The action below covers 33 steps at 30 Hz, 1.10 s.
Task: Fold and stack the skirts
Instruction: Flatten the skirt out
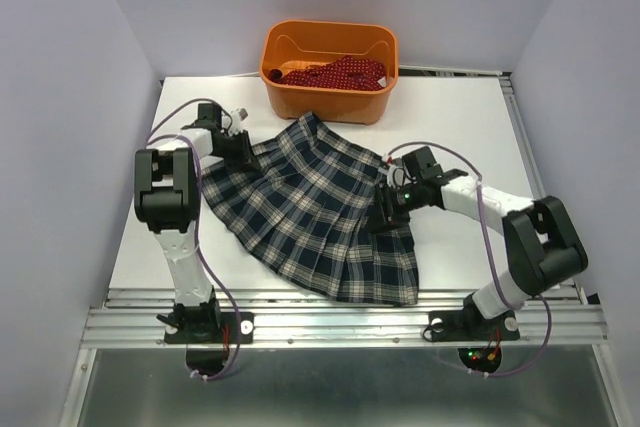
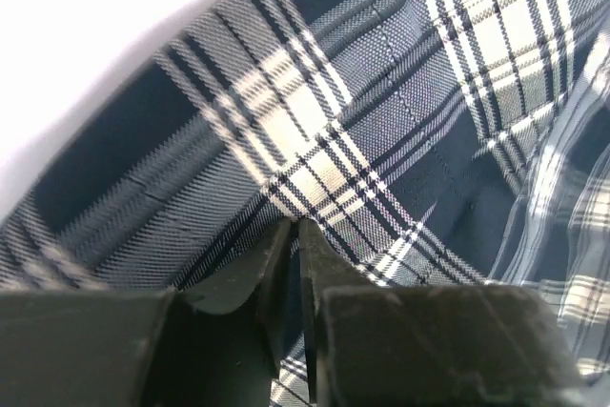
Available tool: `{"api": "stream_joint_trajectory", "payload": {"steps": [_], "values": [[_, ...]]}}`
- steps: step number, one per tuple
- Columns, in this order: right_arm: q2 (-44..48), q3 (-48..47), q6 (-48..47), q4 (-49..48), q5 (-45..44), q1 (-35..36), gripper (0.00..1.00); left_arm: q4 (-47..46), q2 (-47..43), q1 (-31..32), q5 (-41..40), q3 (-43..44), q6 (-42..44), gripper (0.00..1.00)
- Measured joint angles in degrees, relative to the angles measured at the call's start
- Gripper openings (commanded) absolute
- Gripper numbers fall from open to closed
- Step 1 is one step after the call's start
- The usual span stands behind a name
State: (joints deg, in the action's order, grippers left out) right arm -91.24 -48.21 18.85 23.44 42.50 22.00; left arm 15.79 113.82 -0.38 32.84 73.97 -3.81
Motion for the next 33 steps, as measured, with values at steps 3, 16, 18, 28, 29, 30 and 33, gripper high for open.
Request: {"api": "stream_joint_trajectory", "payload": {"steps": [3,16,18,28,29,30,33], "values": [[5.8,-4.7,-0.3,0.6,-0.2,0.7,0.54,1.9,3.3,0.0,-1.6,6.6,1.6,0.34],[3.0,-25.3,-25.9,0.2,-23.3,-2.6,0.68,-3.0,-14.2,4.7,-5.3,3.6,13.2,0.71],[-1.3,-25.2,-29.6,0.7,-24.2,-2.9,0.69,-6.9,-17.9,5.3,-5.5,1.2,13.2,0.72],[-8.2,-25.2,-41.3,2.7,-29.3,-3.4,0.77,-14.5,-14.0,6.3,-10.1,-5.0,10.2,0.62],[-8.2,-25.2,-41.8,2.8,-29.8,-3.5,0.76,-14.5,-13.1,6.3,-10.9,-5.9,9.7,0.62],[-8.2,-25.2,-42.2,2.7,-30.4,-3.7,0.76,-14.2,-11.8,6.1,-11.9,-7.2,9.2,0.60],[-8.3,-24.5,-43.8,2.7,-32.8,-4.4,0.76,-12.6,-9.9,5.5,-13.5,-8.7,8.1,0.57]]}}
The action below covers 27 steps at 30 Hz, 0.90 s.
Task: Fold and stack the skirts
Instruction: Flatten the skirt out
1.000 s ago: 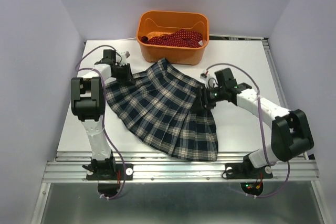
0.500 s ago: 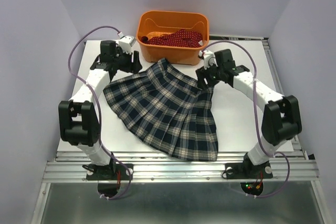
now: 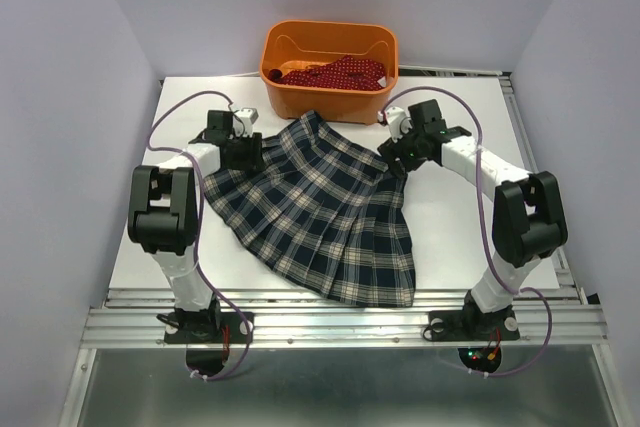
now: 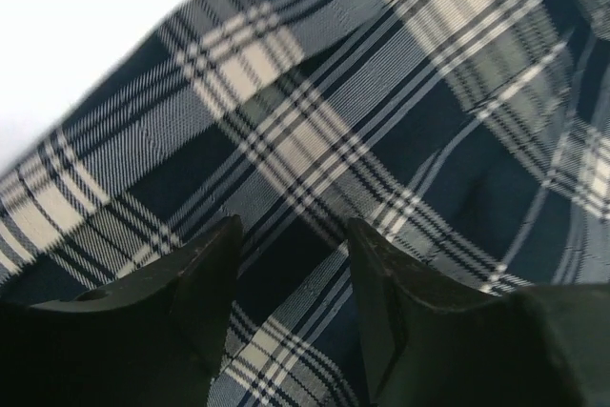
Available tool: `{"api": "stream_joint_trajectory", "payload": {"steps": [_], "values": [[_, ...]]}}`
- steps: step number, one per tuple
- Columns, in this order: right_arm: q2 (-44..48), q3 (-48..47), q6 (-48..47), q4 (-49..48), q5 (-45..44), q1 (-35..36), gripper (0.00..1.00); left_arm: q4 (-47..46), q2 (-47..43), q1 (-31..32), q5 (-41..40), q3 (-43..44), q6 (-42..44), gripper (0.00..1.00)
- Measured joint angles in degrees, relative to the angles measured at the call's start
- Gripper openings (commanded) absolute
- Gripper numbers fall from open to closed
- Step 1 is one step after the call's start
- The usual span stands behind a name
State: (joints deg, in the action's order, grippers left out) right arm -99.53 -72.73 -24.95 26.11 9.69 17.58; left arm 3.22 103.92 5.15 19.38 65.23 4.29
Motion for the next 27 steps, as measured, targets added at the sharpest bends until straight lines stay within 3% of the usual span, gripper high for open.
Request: {"api": "stream_joint_trajectory", "payload": {"steps": [5,9,10,13,14,17,18,23,24,26,27], "values": [[-0.7,0.9,0.3,0.3,-0.3,-3.6,0.71,1.7,0.9,-1.1,-1.4,-0.5,-0.7,0.57],[-1.9,0.7,0.7,1.2,1.5,-5.9,0.37,1.8,0.9,-1.1,-1.5,-0.9,-0.7,0.59],[-2.3,0.5,0.9,1.7,2.7,-6.7,0.18,1.8,0.9,-1.1,-1.5,-0.9,-0.7,0.58],[-3.2,-0.2,0.1,3.7,6.1,-8.5,0.01,2.4,0.9,-1.1,-1.4,-0.9,-0.8,0.49],[-3.4,-0.6,-0.2,4.9,7.6,-9.4,0.01,2.5,0.9,-1.2,-1.3,-1.2,-1.0,0.46],[-3.7,-0.7,-1.3,6.2,9.7,-12.2,0.01,2.3,0.7,-1.3,-0.6,-2.6,-1.6,0.17],[-4.0,-0.7,-1.9,6.8,10.5,-13.6,0.01,2.6,0.2,-1.4,0.0,-3.2,-2.0,0.01],[-5.2,-0.7,-4.2,8.3,13.6,-16.9,0.01,7.0,-5.6,-1.0,4.7,-8.9,-1.7,0.00],[-5.2,-0.7,-4.3,8.4,14.3,-17.2,0.10,8.7,-6.8,-0.6,5.7,-9.5,-0.8,0.24],[-5.2,-0.8,-3.9,8.3,14.9,-17.2,0.23,11.7,-9.5,0.8,7.1,-10.2,1.1,0.44],[-5.3,-1.1,-3.2,8.4,15.1,-17.2,0.49,12.7,-11.8,1.9,8.0,-10.7,1.6,0.60]]}}
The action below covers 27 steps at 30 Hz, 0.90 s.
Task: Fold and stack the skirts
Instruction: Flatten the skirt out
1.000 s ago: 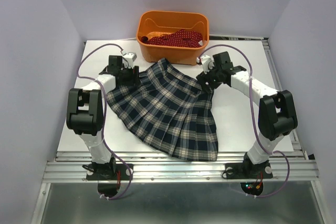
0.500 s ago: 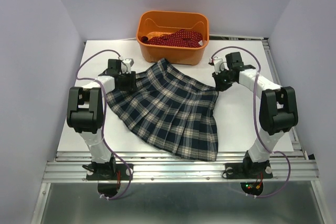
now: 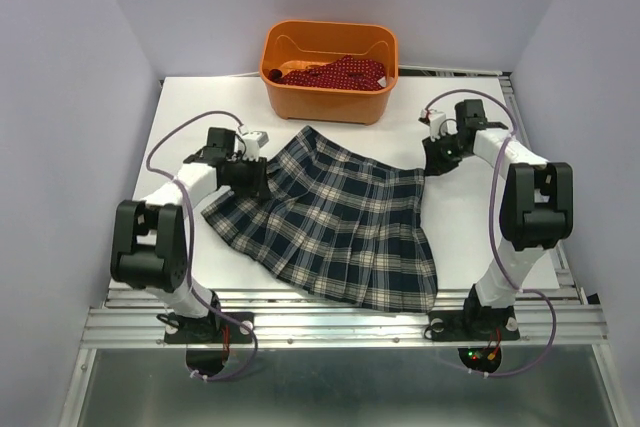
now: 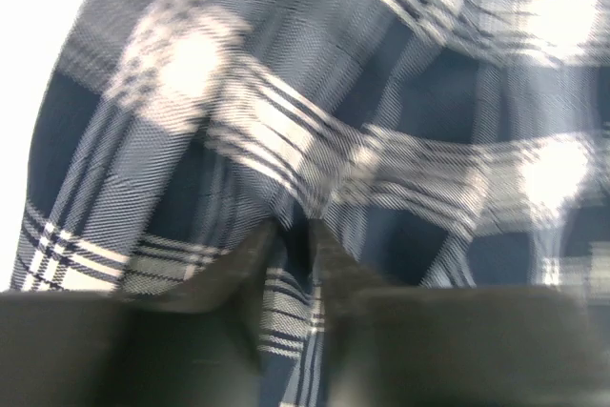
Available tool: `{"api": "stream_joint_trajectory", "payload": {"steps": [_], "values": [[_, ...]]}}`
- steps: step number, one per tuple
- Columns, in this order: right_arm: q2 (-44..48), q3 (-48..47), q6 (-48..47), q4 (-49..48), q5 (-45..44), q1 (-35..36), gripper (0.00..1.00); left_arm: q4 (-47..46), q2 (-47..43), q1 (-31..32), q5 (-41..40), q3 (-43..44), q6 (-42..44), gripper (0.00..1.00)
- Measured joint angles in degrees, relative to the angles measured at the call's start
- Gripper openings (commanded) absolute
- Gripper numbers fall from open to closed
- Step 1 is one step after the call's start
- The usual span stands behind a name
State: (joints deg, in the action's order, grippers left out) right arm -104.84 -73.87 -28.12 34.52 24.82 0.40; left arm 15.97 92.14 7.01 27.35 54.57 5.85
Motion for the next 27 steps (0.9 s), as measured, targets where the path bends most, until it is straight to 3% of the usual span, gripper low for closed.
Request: {"api": "stream_joint_trajectory", "payload": {"steps": [1,3,6,8,15,19,27], "values": [[-0.1,-0.3,0.2,0.0,0.2,0.0,0.57,0.4,-1.5,0.5,0.4,-0.3,0.3,0.71],[-0.1,-1.3,1.8,0.0,0.4,0.0,0.67,0.0,-7.7,1.7,1.1,-0.6,1.5,0.79],[-0.1,-2.5,4.7,-0.1,0.6,0.0,0.70,-3.6,-14.3,3.1,0.8,0.6,3.9,0.79],[-0.1,-3.4,7.9,0.0,0.7,0.0,0.71,-5.4,-13.6,4.5,0.4,5.1,8.1,0.76],[-0.1,-5.6,17.0,0.8,2.0,-0.1,0.70,-8.0,8.6,9.8,-1.8,27.3,19.5,0.68],[-0.1,-5.5,19.5,1.5,2.5,-0.1,0.65,-7.4,17.1,11.0,-4.3,29.9,22.6,0.67],[-0.6,-3.5,20.1,-0.3,3.6,-0.1,0.60,-8.1,20.8,12.7,-5.6,31.0,24.6,0.60]]}}
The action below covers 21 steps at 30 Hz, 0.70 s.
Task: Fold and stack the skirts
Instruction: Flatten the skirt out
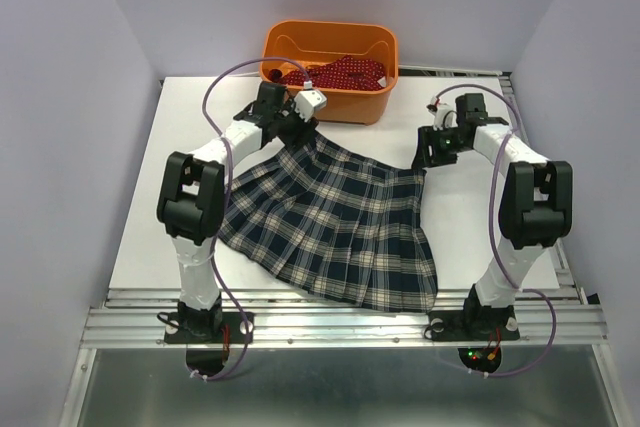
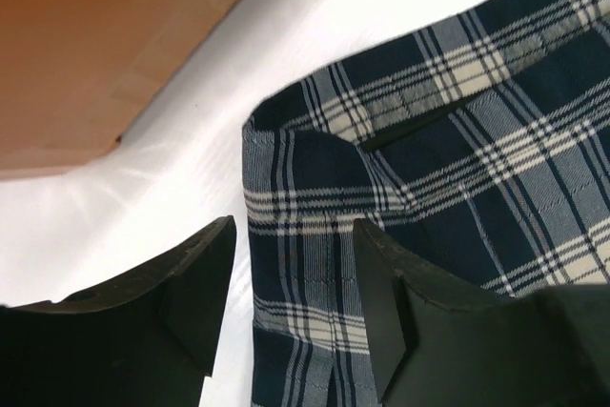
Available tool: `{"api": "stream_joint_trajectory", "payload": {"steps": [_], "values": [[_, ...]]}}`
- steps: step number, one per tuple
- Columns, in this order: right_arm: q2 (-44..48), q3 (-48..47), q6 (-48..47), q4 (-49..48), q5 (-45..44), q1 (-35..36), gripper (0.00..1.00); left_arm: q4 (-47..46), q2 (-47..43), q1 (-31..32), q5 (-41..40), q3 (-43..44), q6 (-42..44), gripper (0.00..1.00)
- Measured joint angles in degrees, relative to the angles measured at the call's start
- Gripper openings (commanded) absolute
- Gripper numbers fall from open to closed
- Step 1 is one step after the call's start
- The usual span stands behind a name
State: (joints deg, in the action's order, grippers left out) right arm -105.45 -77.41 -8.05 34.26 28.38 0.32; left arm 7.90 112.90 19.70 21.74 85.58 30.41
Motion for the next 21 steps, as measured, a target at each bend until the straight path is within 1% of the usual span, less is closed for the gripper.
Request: {"api": "stream_joint_trajectory", "payload": {"steps": [2,3,9,11,15,16,17,18,21], "values": [[-0.6,0.0,-0.1,-0.4,0.0,0.0,0.60,-1.5,0.1,0.2,-0.2,0.1,-0.2,0.57],[-0.9,0.0,-0.1,-0.5,-0.1,0.0,0.58,-2.6,0.3,0.2,-0.3,0.1,-0.3,0.55],[-1.2,1.4,-1.4,-1.3,-0.3,0.0,0.54,-6.5,2.6,0.5,-1.5,0.1,-1.4,0.54],[-1.2,1.4,-2.1,-1.5,-0.2,0.0,0.51,-7.4,3.7,0.5,-2.3,0.1,-1.8,0.56],[-1.2,1.4,-3.9,-1.8,-0.2,0.0,0.41,-8.5,5.1,0.5,-3.5,0.1,-2.3,0.52],[-1.2,1.4,-4.3,-2.0,-0.2,0.0,0.38,-8.7,5.2,0.4,-3.7,0.1,-2.4,0.47],[-1.2,1.4,-4.7,-2.1,-0.1,0.0,0.38,-8.8,5.4,0.4,-3.8,0.1,-2.5,0.43],[-1.2,1.4,-5.2,-2.1,0.0,0.0,0.38,-8.9,5.5,0.4,-3.8,0.1,-2.6,0.34],[-1.2,1.4,-6.1,-2.2,0.5,0.0,0.40,-9.0,5.6,0.4,-3.8,0.1,-3.0,0.19]]}}
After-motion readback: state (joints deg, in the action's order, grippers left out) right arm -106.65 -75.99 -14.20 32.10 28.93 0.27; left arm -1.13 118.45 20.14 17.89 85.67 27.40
